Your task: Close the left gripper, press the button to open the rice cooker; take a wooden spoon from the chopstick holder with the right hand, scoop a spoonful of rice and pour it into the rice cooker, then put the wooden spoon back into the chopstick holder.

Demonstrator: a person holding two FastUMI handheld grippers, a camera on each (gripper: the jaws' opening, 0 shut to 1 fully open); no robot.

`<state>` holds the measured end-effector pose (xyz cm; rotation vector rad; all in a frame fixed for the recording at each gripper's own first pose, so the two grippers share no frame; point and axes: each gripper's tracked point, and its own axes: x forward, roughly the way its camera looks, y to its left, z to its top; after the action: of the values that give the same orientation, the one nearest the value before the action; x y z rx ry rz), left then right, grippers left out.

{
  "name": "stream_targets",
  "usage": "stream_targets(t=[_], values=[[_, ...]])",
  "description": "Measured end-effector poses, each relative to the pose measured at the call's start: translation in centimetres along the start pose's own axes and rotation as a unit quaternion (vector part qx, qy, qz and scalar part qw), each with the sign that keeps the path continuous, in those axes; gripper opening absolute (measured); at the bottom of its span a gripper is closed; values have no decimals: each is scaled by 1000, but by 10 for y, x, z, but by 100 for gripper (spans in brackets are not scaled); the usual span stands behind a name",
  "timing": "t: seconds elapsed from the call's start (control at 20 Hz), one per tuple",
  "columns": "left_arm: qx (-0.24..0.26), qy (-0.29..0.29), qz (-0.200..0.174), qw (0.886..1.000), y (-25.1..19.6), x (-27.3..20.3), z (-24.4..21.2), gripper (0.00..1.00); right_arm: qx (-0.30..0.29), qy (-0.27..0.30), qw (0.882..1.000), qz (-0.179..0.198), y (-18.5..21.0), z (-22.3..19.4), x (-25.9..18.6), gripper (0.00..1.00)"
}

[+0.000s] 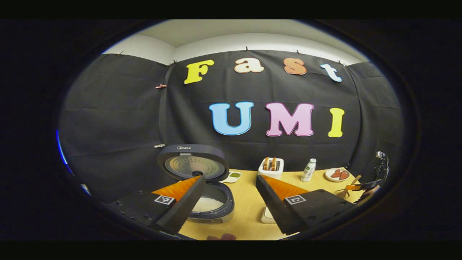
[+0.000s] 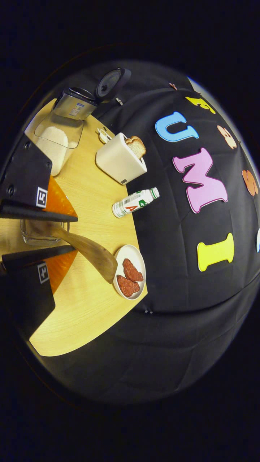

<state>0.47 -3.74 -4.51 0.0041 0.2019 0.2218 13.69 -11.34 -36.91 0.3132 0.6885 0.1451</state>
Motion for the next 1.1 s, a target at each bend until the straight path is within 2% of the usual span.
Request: stream_targets(t=[0.05,0.15,0.2,0.25,0.3,0.35,0.45,0.55,0.9,1.1], values=[[0,1,3,1000,1,-2,-1,95,3,4,1000,3,2,-3,0,37],[-1,4,9,1000,2,-3,-2,95,10,-1,1000,-1,0,-3,5,36],[-1,4,11,1000,3,-4,-2,95,18,1,1000,7,5,-3,5,22],[-2,4,13,1000,4,-4,-2,95,25,-6,1000,16,12,2,0,22],[-3,4,14,1000,4,-3,-2,95,20,-6,1000,23,17,1,-4,9],[-4,3,15,1000,5,-4,-2,95,7,-14,1000,24,17,3,-6,12],[-5,4,13,1000,5,-3,-3,92,-5,-17,1000,20,18,2,-6,7],[-4,2,9,1000,5,-3,-3,92,0,-25,1000,15,19,10,-12,6],[-6,-7,-12,1000,17,1,2,98,-1,-85,996,3,30,58,-47,6],[-10,-11,-19,1000,34,6,1,95,1,-119,993,8,57,87,-73,6]])
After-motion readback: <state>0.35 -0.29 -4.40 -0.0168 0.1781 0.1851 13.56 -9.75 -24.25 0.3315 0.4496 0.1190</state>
